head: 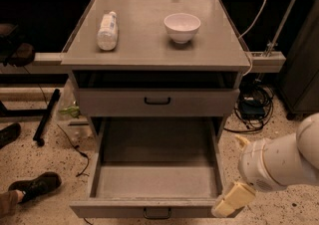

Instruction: Close middle drawer

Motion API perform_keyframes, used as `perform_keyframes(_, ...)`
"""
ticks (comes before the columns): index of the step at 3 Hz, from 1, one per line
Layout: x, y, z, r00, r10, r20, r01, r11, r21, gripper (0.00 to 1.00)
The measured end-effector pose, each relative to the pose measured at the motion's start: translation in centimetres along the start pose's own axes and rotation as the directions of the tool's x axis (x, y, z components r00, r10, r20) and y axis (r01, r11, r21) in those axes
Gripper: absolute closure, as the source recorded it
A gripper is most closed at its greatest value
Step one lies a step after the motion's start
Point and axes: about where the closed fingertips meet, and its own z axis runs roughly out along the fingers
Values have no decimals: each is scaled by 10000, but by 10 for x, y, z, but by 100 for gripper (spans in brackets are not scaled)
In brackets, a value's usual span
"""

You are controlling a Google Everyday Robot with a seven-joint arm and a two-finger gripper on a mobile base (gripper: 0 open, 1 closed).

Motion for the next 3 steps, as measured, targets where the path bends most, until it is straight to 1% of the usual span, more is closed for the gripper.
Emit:
perform_keyframes(1,41,6,28,9985,520,156,-518,9986,-120,19)
perform_keyframes(2,82,9,73,9957,893,226,-882,9951,-452,42)
perform_keyframes(3,108,19,121,9928,1131,408,-1084,9888,-1027,66)
